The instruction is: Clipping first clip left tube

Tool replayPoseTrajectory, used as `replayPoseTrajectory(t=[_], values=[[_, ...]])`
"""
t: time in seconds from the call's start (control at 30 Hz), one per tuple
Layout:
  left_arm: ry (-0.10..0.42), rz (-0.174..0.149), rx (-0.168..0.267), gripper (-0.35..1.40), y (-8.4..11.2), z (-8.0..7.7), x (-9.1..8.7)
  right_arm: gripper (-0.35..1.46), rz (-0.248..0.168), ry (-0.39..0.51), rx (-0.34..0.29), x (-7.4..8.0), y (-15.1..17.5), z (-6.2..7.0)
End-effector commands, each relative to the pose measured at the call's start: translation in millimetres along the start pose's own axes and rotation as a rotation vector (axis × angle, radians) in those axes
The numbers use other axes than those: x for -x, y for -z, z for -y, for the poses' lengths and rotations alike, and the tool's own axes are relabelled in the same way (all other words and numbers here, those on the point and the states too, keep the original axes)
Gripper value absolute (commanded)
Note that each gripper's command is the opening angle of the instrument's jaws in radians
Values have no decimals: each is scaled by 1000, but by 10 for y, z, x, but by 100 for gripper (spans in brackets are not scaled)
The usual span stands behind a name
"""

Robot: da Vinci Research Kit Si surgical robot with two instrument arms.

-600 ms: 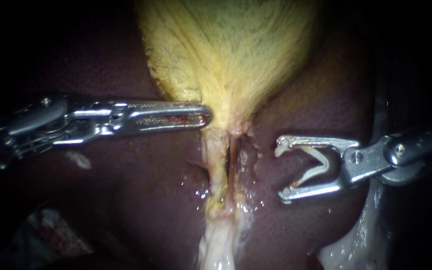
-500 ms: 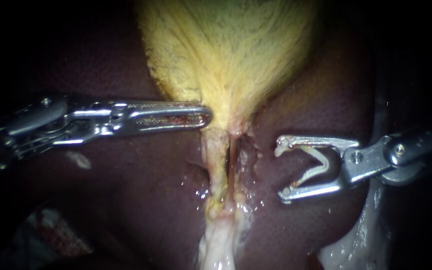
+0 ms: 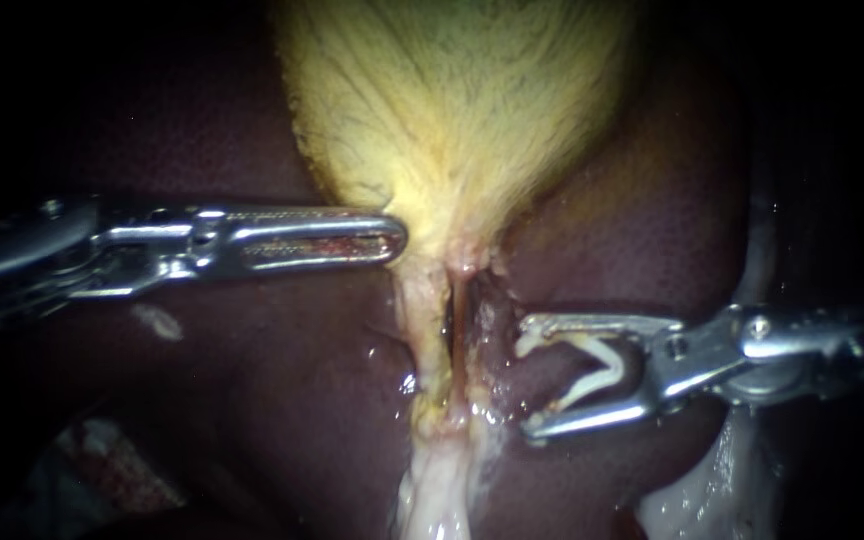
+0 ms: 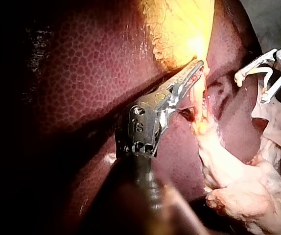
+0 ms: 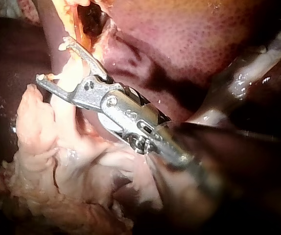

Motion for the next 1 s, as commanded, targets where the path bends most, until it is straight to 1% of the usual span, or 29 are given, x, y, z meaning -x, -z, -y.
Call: replayPoseTrajectory(t=[0.03, 0.17, 0.3, 0.47, 0.63, 0.77, 0.9, 0.93, 1.0], values=[[-3, 2, 7, -35, 5, 0, 3, 59, 2, 1, -3, 1, -6, 0], [-4, 9, 18, -35, 21, 4, 10, 59, 3, -11, -8, 6, -30, -1], [-3, 13, 22, -35, 27, 10, 12, 59, 5, -17, -10, 11, -49, -4], [-9, 13, 27, -35, 29, 19, 15, 59, 5, -20, -5, 17, -68, -19], [-15, 13, 29, -35, 34, 25, 16, 59, 6, -16, 0, 28, -77, -34], [-15, 13, 29, -35, 35, 26, 16, 58, 21, -12, 5, 40, -80, -45], [-15, 13, 29, -35, 36, 27, 16, 57, 55, -9, 9, 50, -79, -52], [-15, 13, 29, -35, 37, 27, 16, 57, 69, -9, 14, 52, -79, -54], [-15, 13, 29, -35, 37, 27, 16, 57, 80, -8, 24, 56, -77, -56]])
